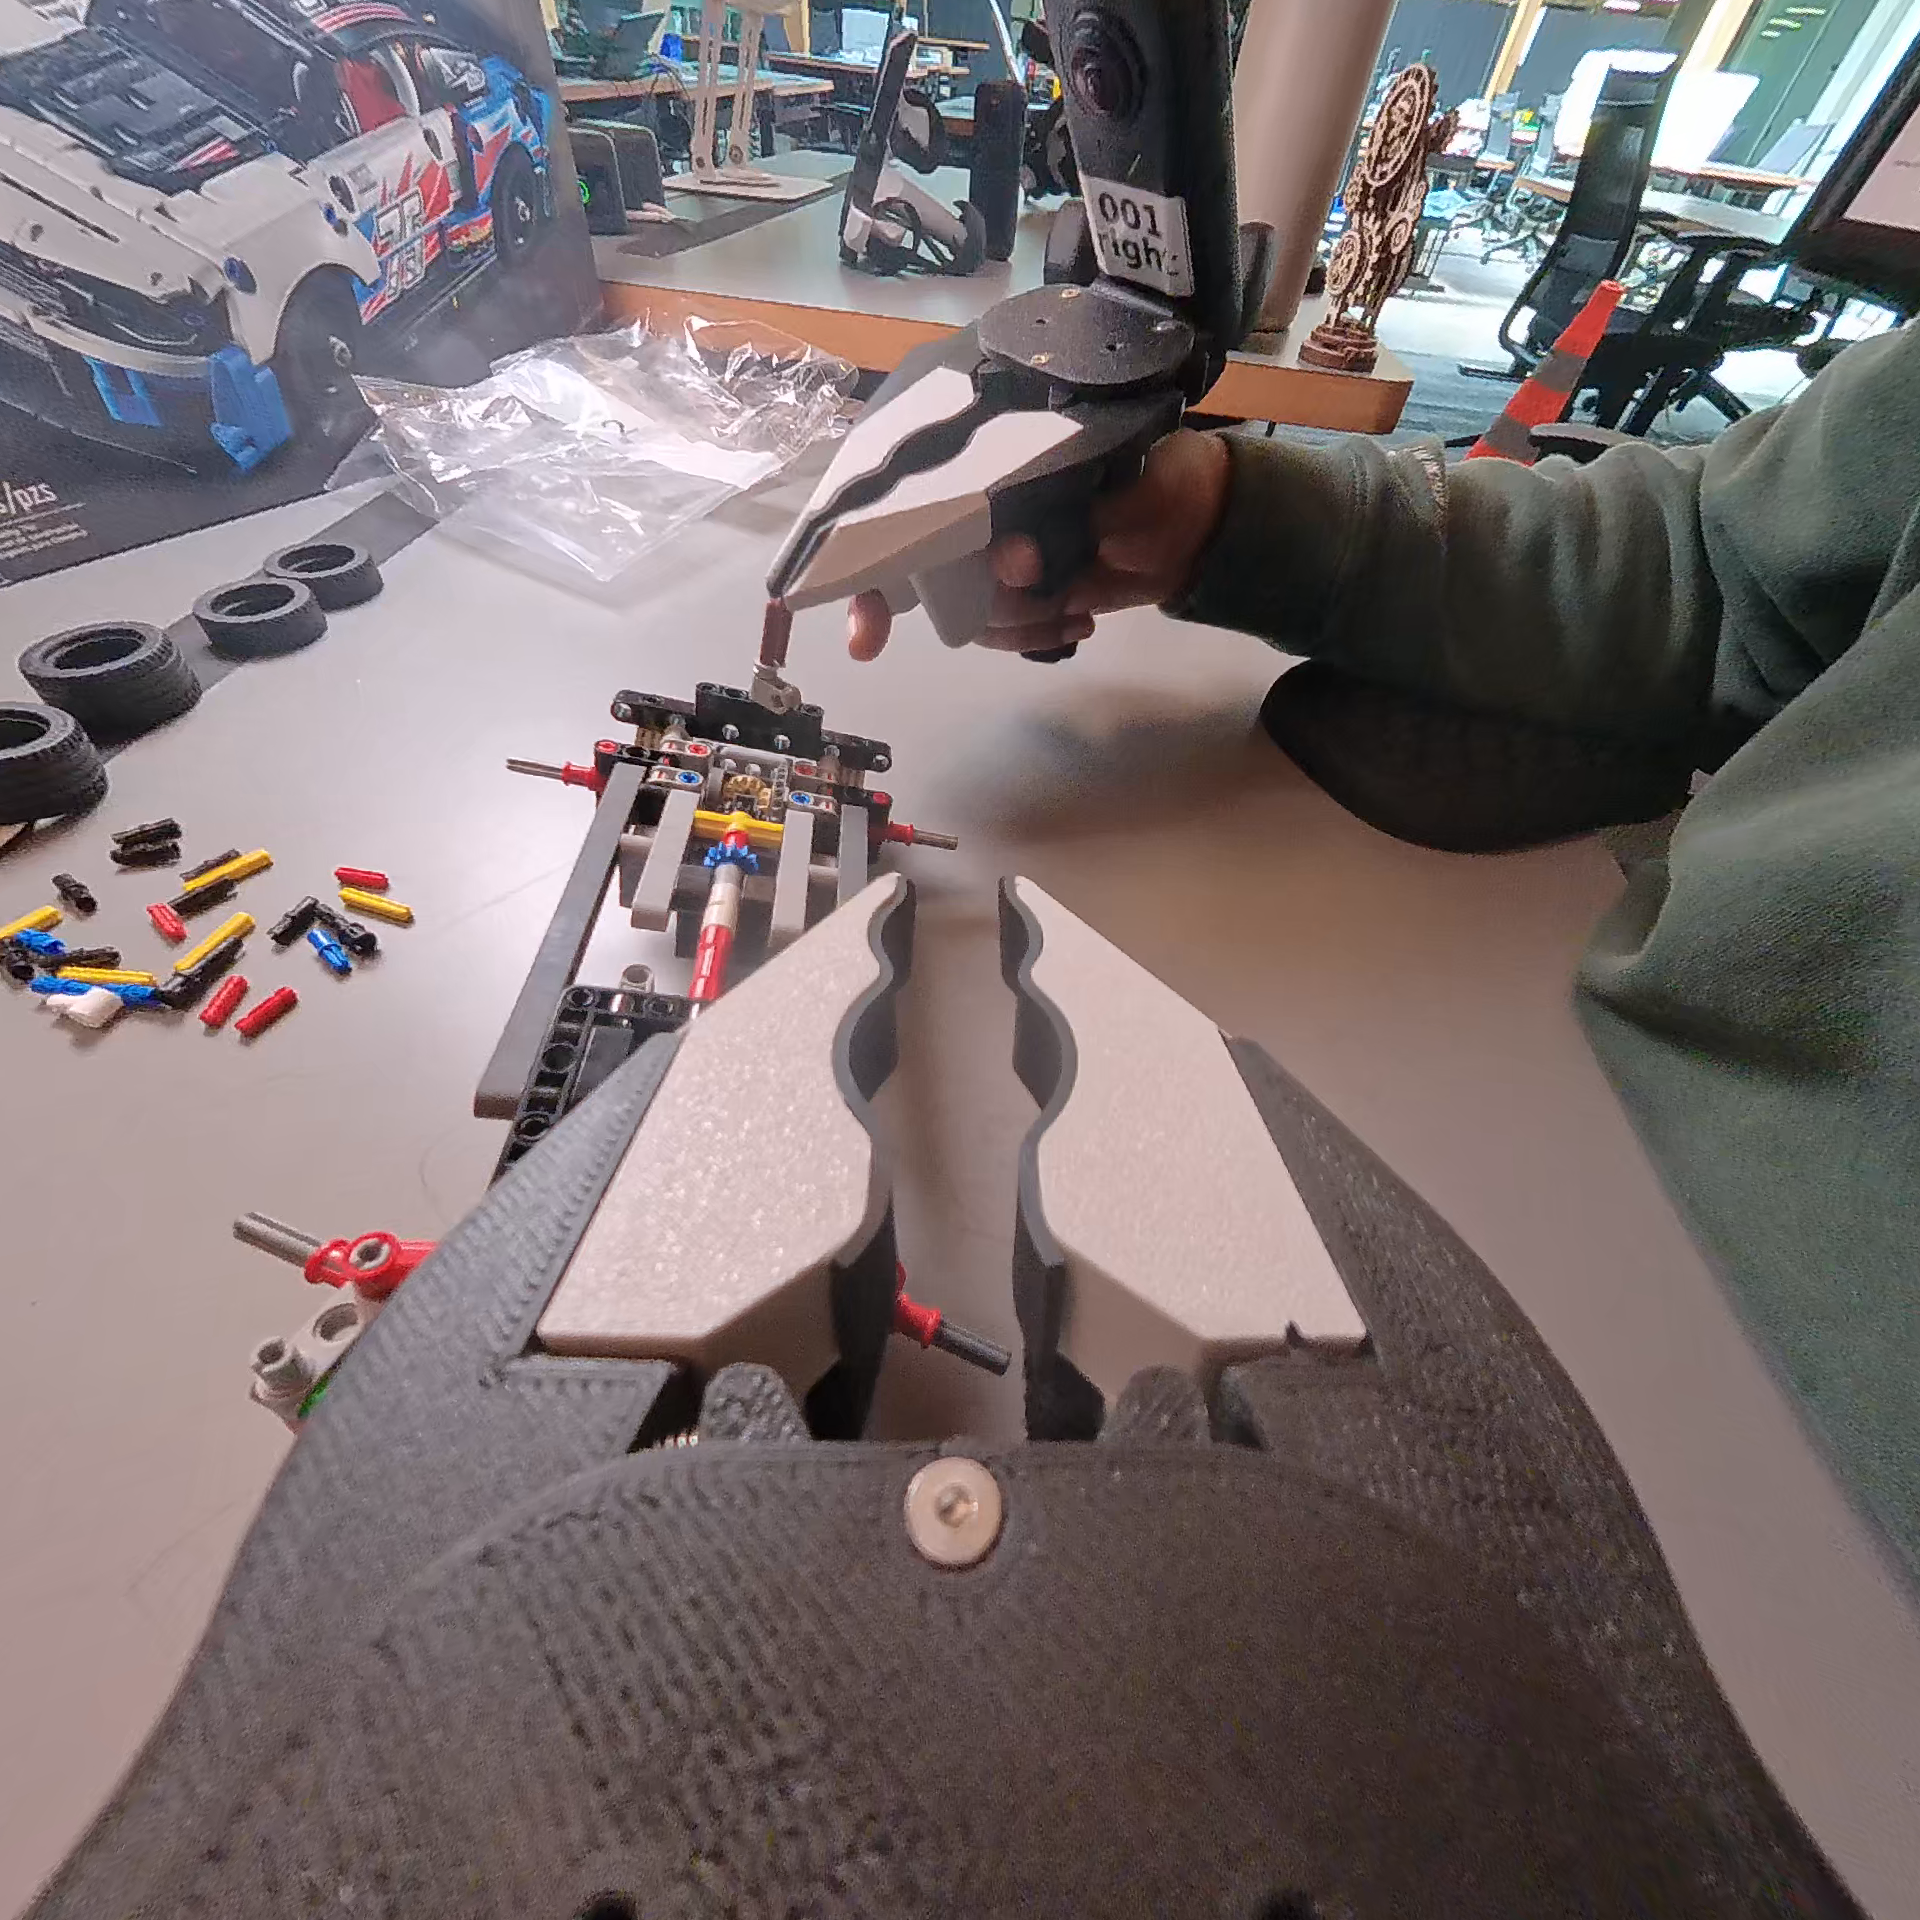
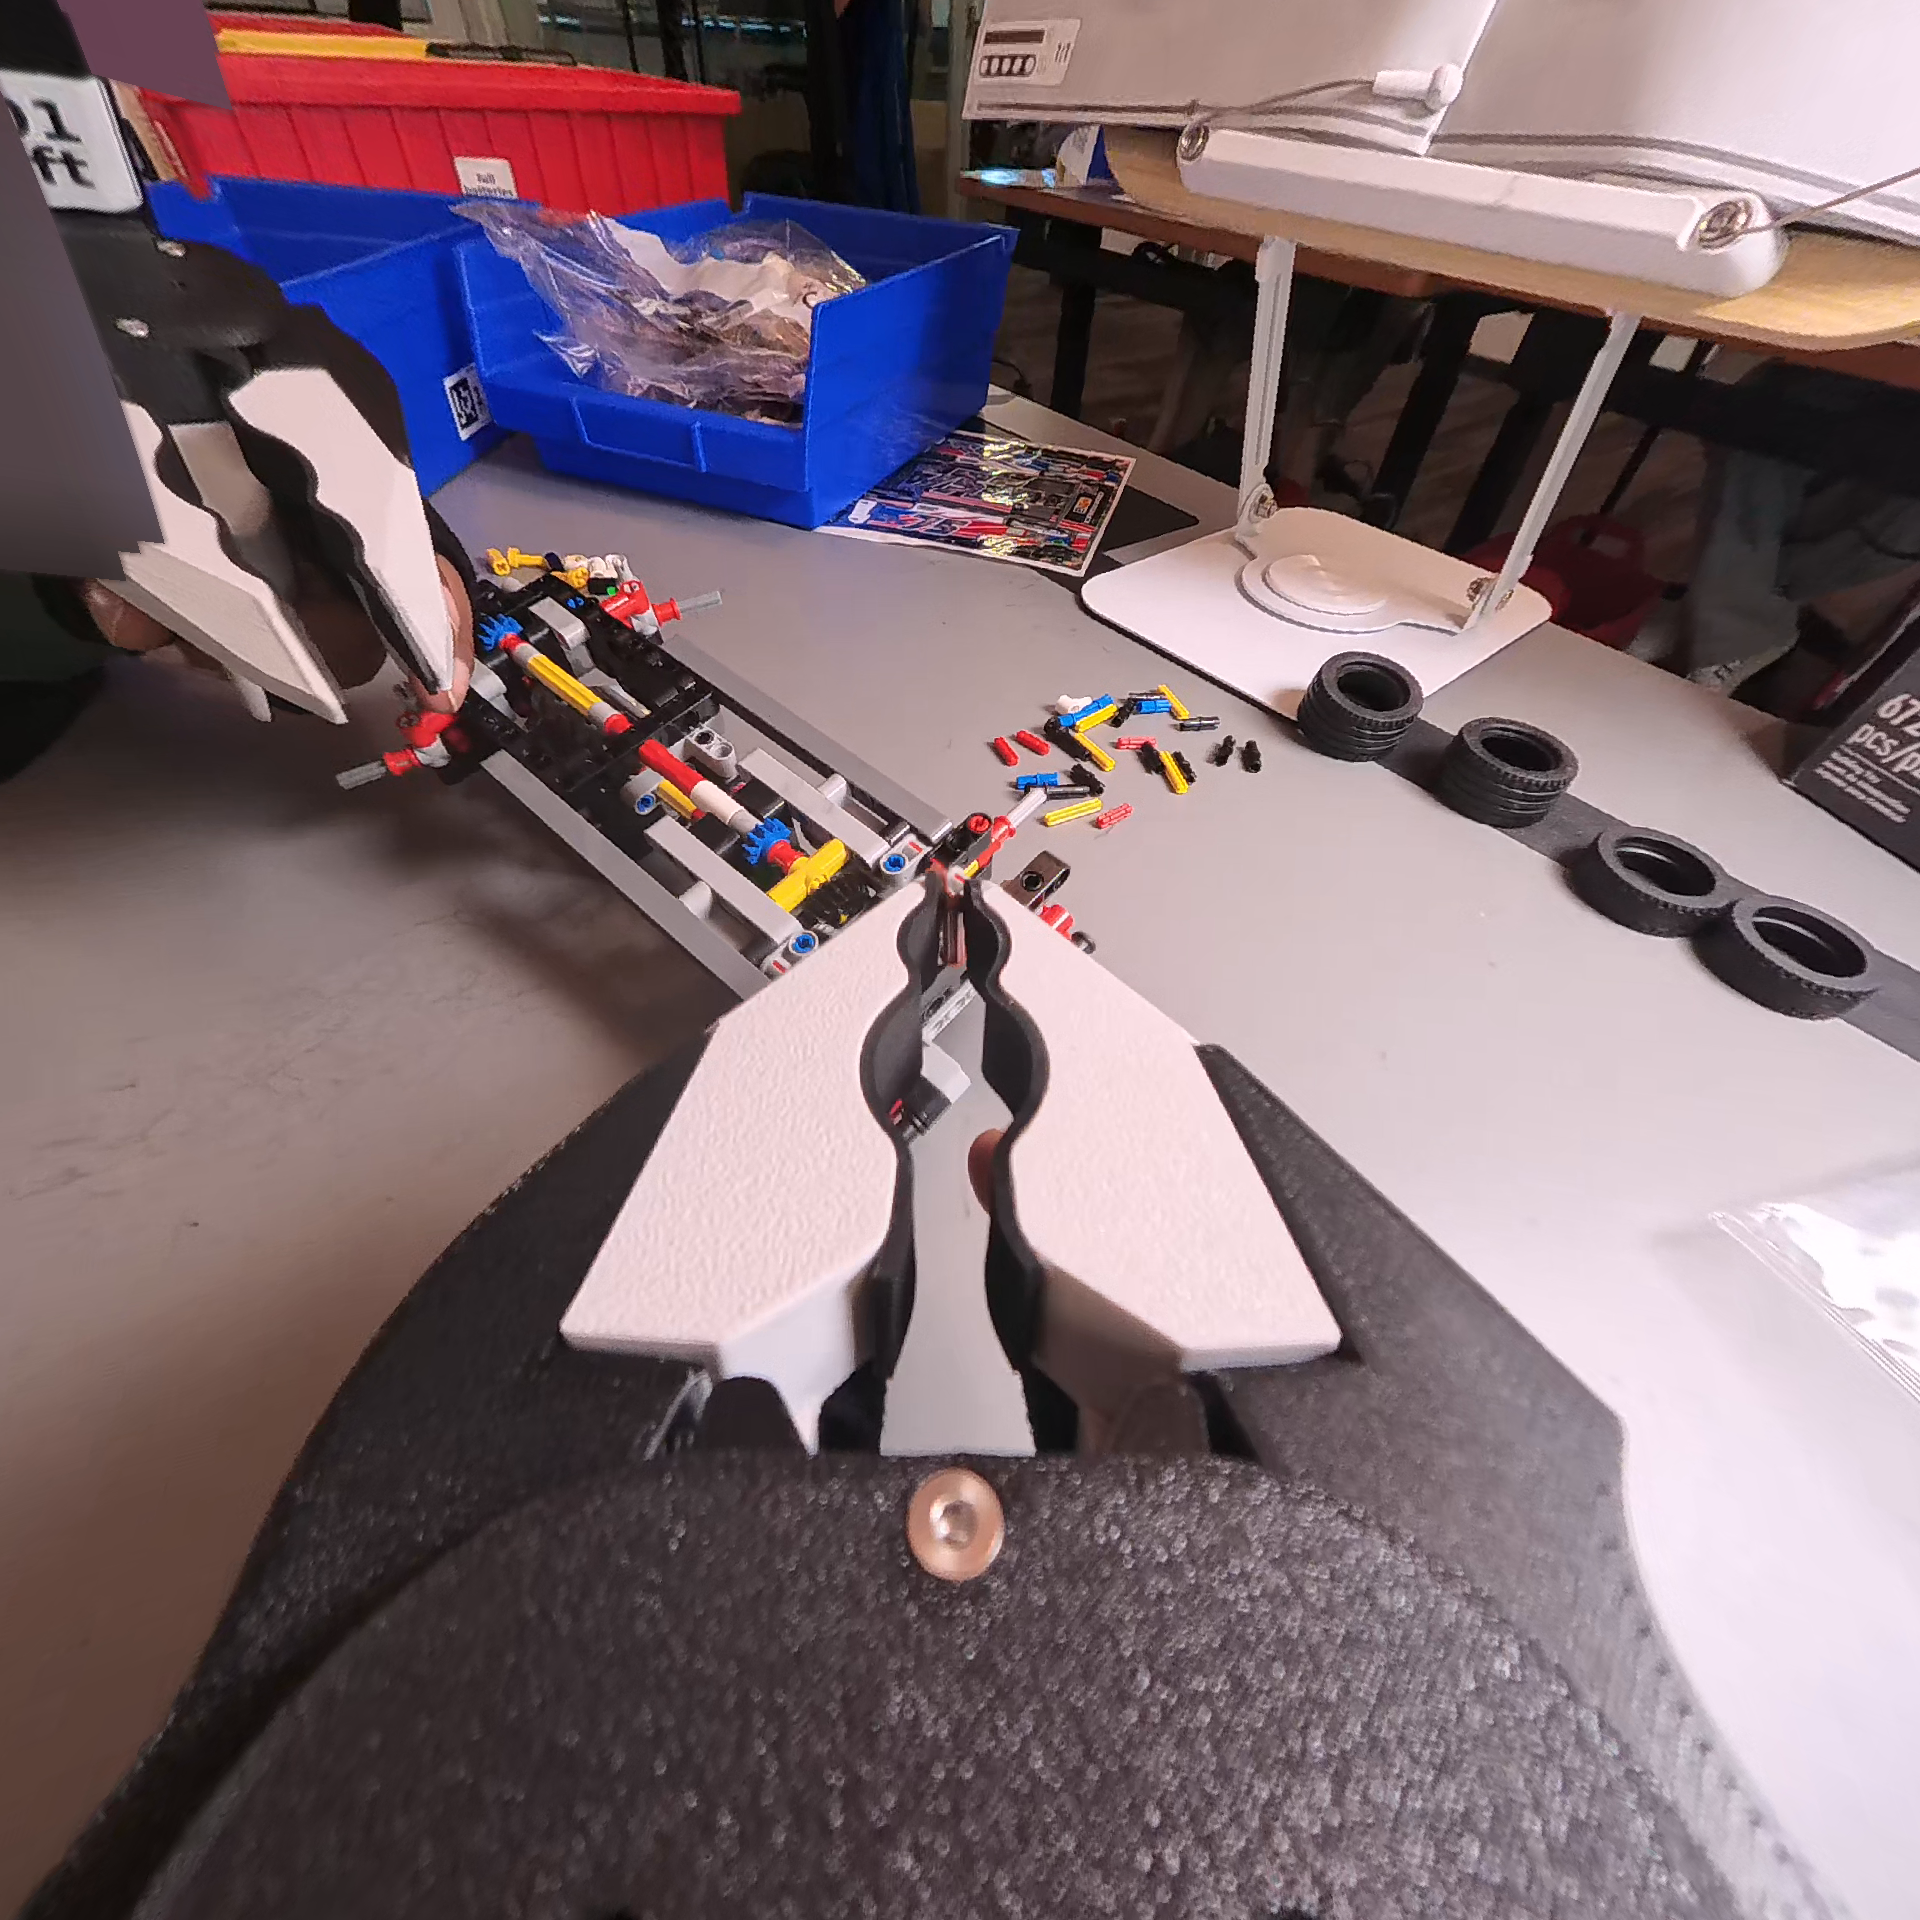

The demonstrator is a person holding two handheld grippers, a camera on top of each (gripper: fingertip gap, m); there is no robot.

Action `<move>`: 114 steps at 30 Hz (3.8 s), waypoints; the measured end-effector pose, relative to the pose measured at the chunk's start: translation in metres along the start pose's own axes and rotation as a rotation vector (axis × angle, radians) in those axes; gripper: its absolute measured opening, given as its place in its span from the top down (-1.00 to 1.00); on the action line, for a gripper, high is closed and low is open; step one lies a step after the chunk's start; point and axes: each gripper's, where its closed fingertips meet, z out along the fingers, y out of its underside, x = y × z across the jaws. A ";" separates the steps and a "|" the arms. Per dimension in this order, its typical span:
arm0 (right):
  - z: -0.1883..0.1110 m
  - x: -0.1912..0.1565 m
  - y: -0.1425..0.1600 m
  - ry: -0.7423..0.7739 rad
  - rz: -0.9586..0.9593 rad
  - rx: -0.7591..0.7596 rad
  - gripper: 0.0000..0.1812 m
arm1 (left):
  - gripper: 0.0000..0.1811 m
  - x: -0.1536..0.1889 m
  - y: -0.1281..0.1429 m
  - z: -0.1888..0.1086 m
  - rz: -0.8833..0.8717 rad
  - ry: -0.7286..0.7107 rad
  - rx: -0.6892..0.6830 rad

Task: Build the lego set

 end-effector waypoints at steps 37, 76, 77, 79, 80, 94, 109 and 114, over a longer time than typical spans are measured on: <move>-0.045 -0.110 -0.067 -0.518 0.063 0.140 0.87 | 0.96 0.044 -0.053 0.050 -0.012 -0.011 0.148; -0.004 0.006 0.011 -0.627 -0.192 -0.070 0.99 | 0.05 -0.065 0.062 0.045 0.213 -0.096 -0.918; -0.006 0.003 0.009 -0.640 -0.197 -0.068 0.99 | 0.05 -0.063 0.061 0.045 0.209 -0.069 -0.897; -0.011 -0.001 0.003 -0.661 -0.207 -0.060 0.99 | 0.05 -0.055 0.058 0.047 0.182 0.008 -0.845; -0.014 -0.003 0.000 -0.672 -0.204 -0.058 0.99 | 0.05 -0.050 0.056 0.048 0.158 0.048 -0.816; -0.059 -0.045 -0.040 -0.877 -0.114 -0.074 1.00 | 0.05 0.011 0.028 0.067 -0.005 0.407 -0.533; -0.074 -0.066 -0.044 -0.968 -0.069 -0.128 1.00 | 0.05 0.031 0.020 0.066 -0.014 0.475 -0.432; -0.073 -0.065 -0.045 -0.975 -0.044 -0.122 1.00 | 0.05 0.031 0.020 0.066 -0.015 0.473 -0.423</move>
